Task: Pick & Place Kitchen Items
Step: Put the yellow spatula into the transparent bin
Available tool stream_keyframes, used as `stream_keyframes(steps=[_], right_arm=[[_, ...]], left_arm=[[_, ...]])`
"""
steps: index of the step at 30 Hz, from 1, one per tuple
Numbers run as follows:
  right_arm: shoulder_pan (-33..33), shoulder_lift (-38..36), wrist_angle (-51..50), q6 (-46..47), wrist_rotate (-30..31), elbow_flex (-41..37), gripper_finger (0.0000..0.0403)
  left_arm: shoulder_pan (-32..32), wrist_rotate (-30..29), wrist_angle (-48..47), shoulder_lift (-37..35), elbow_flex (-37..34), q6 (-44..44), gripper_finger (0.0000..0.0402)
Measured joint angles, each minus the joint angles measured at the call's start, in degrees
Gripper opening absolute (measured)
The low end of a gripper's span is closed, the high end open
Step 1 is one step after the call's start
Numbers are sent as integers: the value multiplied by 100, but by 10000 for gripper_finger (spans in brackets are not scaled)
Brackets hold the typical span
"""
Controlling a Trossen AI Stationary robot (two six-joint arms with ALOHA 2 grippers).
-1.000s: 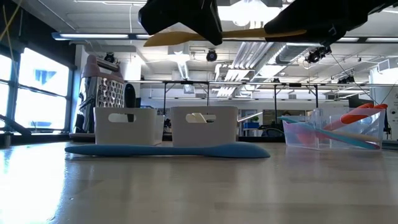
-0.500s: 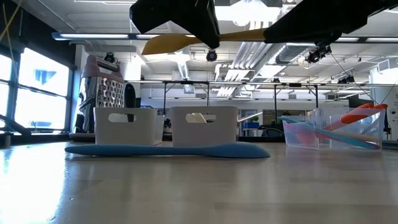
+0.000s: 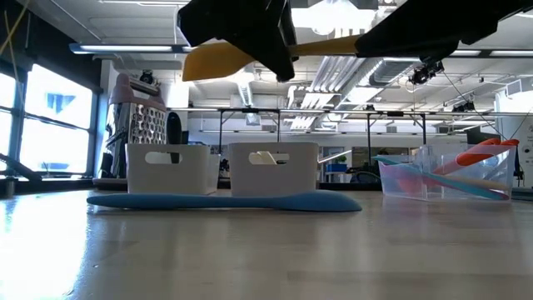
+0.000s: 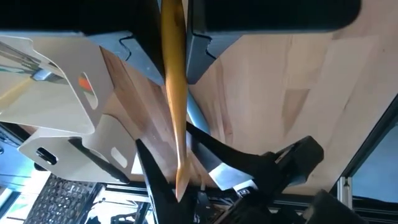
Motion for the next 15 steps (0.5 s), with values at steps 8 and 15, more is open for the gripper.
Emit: stream_keyframes(steps=[8, 15], right_arm=[[150, -194, -634, 113, 618, 0, 29], [428, -988, -2528, 1481, 1329, 2, 28]], left_arm=[[-7, 33, -59, 0, 0, 23, 174], [2, -125, -66, 0, 9, 25, 175]])
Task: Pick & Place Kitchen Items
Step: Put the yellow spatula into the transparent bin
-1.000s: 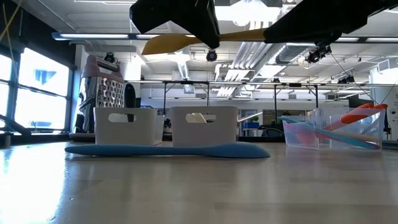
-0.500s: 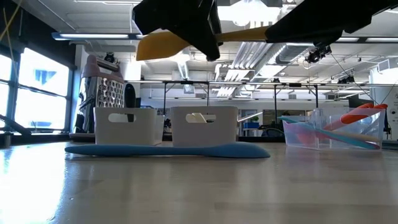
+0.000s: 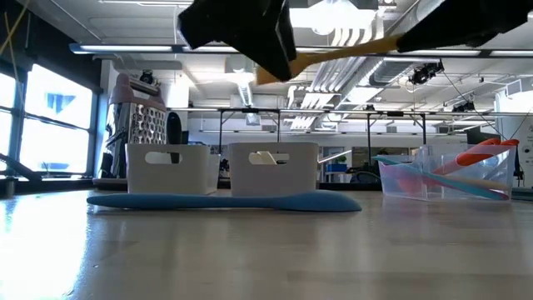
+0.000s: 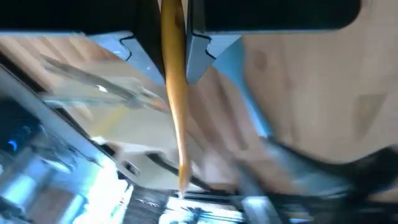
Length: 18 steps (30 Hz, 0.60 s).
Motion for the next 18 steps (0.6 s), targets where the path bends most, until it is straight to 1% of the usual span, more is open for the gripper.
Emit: stream_keyframes(steps=[2, 6, 9, 13, 15, 18], right_arm=[[3, -256, -754, 589, 142, 0, 28], [1, -669, -2646, 2255, 72, 0, 28], [17, -882, -3737, 3367, -102, 0, 28], [36, -1128, -4754, 4440, -418, 0, 28], [34, -1231, -5148, 4815, -481, 0, 28], [33, -1416, -5781, 5339, -755, 0, 28]], left_arm=[[-14, 32, -7, 6, -4, 0, 175], [-11, 68, 3, 7, -4, 0, 175], [-11, 81, 5, 7, -4, -7, 175], [-11, 273, 6, 7, -4, -25, 175], [-11, 344, 10, 6, -4, -26, 175], [-11, 379, 11, 7, -16, -49, 175]])
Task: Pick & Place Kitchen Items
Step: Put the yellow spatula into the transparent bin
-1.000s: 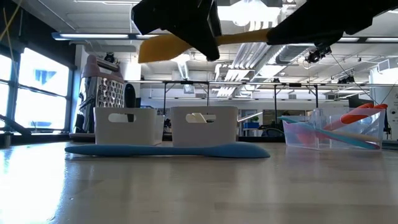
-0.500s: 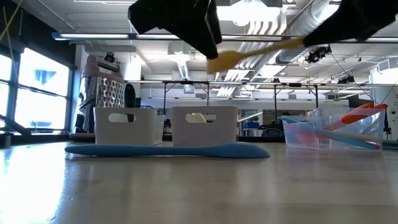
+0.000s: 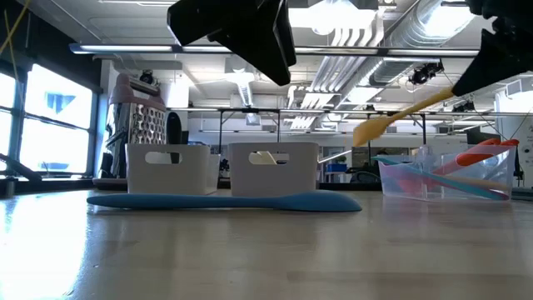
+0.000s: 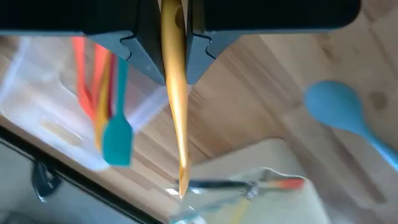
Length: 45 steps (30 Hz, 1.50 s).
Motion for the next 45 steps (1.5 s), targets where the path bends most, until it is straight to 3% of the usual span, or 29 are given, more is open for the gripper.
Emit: stream_keyframes(steps=[4, 9, 16, 24, 35, 45], right_arm=[[0, -224, -739, 620, -424, 0, 28], [99, -411, -1037, 724, -558, 56, 28], [269, -424, -2174, 1044, -758, 792, 28], [-135, -483, -2169, 581, -1609, 1016, 28], [-557, -300, -2172, 243, -1904, 1016, 28], [-649, 106, -2125, 88, -2634, 1010, 28]], left_arm=[[0, 2, -35, -2, -35, -131, 175], [0, 0, -47, -2, -35, -152, 175], [2, -7, -53, -4, -35, -154, 175], [110, 124, -141, -4, -35, -333, 175], [426, 1066, -162, -4, -35, -500, 175], [448, 1195, -155, -4, -35, -554, 175]])
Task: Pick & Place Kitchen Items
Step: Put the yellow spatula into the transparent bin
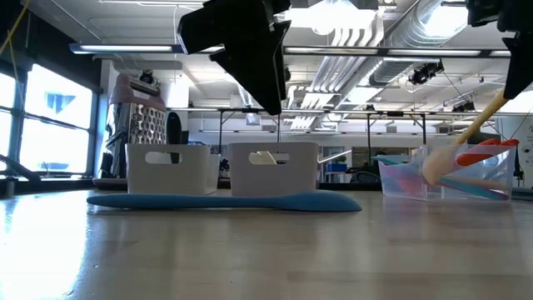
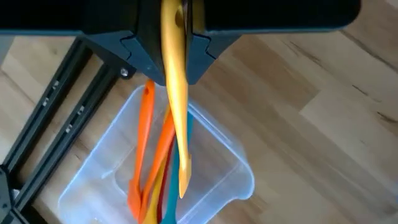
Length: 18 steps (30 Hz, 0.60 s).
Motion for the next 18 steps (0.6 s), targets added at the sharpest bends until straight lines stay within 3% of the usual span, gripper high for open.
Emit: stream_keyframes(steps=[8, 18], right_arm=[[-34, 46, 427, -364, 418, 0, 28], [-654, 46, 585, -1022, 440, -2, 28]], left_arm=[[4, -13, 0, 0, -1, 0, 175], [2, 144, 2, 0, 0, -12, 175]])
